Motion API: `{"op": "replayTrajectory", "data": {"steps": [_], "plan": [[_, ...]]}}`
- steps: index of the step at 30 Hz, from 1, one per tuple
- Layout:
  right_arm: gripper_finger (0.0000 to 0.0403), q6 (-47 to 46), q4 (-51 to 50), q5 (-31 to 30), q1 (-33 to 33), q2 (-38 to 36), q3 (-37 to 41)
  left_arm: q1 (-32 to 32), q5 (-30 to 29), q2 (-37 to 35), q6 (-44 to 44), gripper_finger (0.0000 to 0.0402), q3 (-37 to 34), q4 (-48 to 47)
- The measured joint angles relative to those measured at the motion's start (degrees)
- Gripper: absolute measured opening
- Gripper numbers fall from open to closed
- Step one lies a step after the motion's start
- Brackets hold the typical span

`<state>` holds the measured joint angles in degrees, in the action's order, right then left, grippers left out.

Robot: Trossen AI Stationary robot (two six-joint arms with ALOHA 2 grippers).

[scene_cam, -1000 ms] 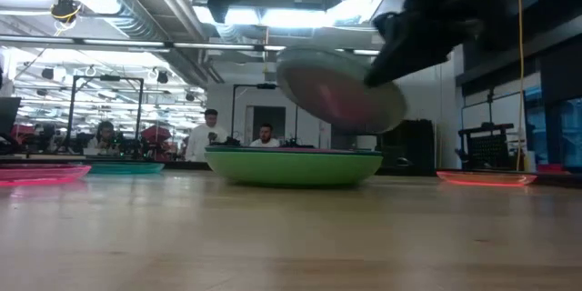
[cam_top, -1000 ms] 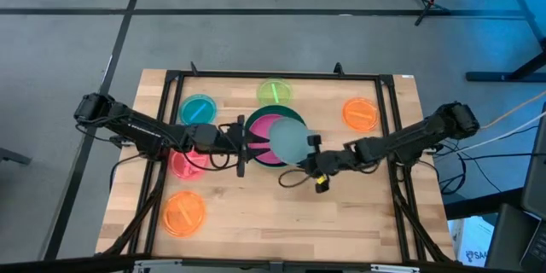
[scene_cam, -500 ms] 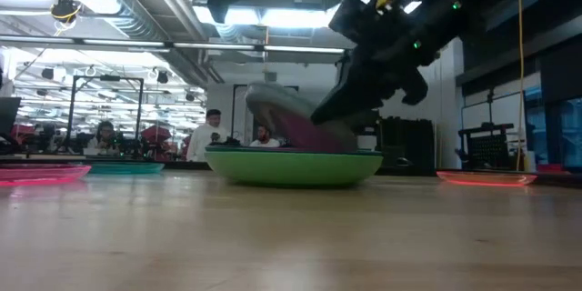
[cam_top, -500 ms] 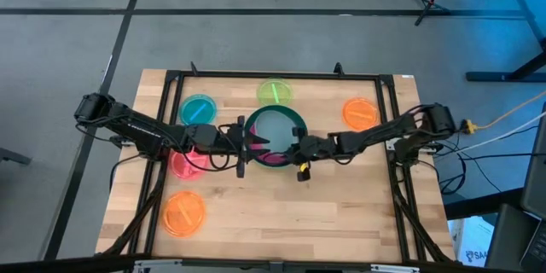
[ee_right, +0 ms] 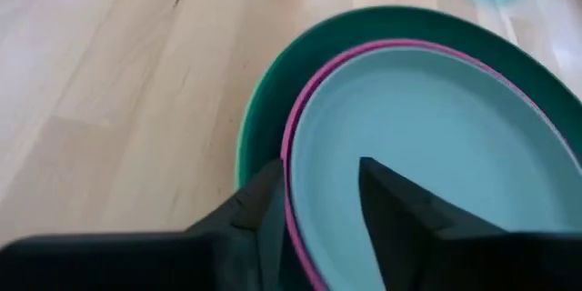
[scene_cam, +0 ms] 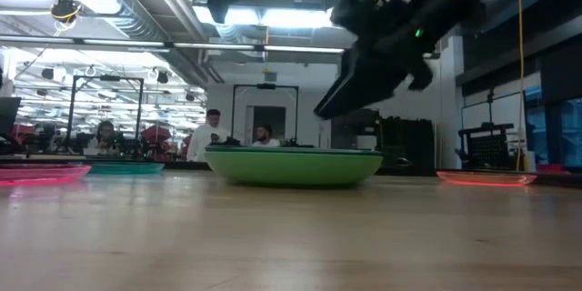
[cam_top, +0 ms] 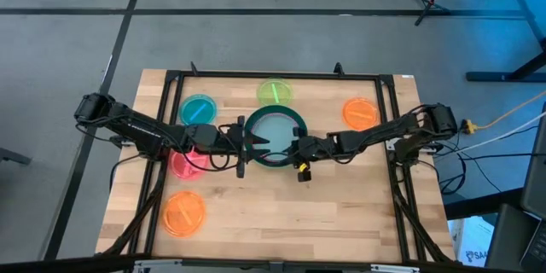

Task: Stack plastic plates
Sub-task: Stack the top orange plate on top of the gray plate

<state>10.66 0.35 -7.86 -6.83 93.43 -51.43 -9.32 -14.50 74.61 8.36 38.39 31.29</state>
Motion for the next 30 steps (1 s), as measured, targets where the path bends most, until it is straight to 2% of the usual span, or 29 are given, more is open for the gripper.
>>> {"op": "replayTrajectory", "data": {"steps": [4, 10, 14, 19, 24, 30], "plan": [[0.0158, -1.52, -9.95, -0.29, -0.51, -5.35, -1.56, 0.0, 0.0, 0.02, 0.1, 0.0127, 0.0, 0.03], [0.0163, -6.43, -27.46, -3.55, -0.7, -16.29, -1.43, 0.0, 0.0, 0.02, 0.15, 0.0127, -0.02, 0.02], [0.0163, -10.86, -37.71, -13.54, -0.63, -20.82, -1.41, 0.09, 0.0, 0.02, 0.12, 0.0127, -0.02, 0.03], [0.0163, -16.81, -46.9, -26.01, 0.65, -21.93, -1.39, 0.04, 0.0, 0.02, 0.13, 0.0127, -0.02, 0.02], [0.0163, -20.93, -47.92, -26.18, 5.95, -21.93, 1.03, 0.04, -0.04, 0.02, 0.14, 0.0127, -0.02, 0.02], [0.0163, -24.22, -44.01, -20.25, 16.39, -21.91, 7.44, 0.04, -0.04, 0.02, 0.14, 0.0127, -0.02, 0.02]]}}
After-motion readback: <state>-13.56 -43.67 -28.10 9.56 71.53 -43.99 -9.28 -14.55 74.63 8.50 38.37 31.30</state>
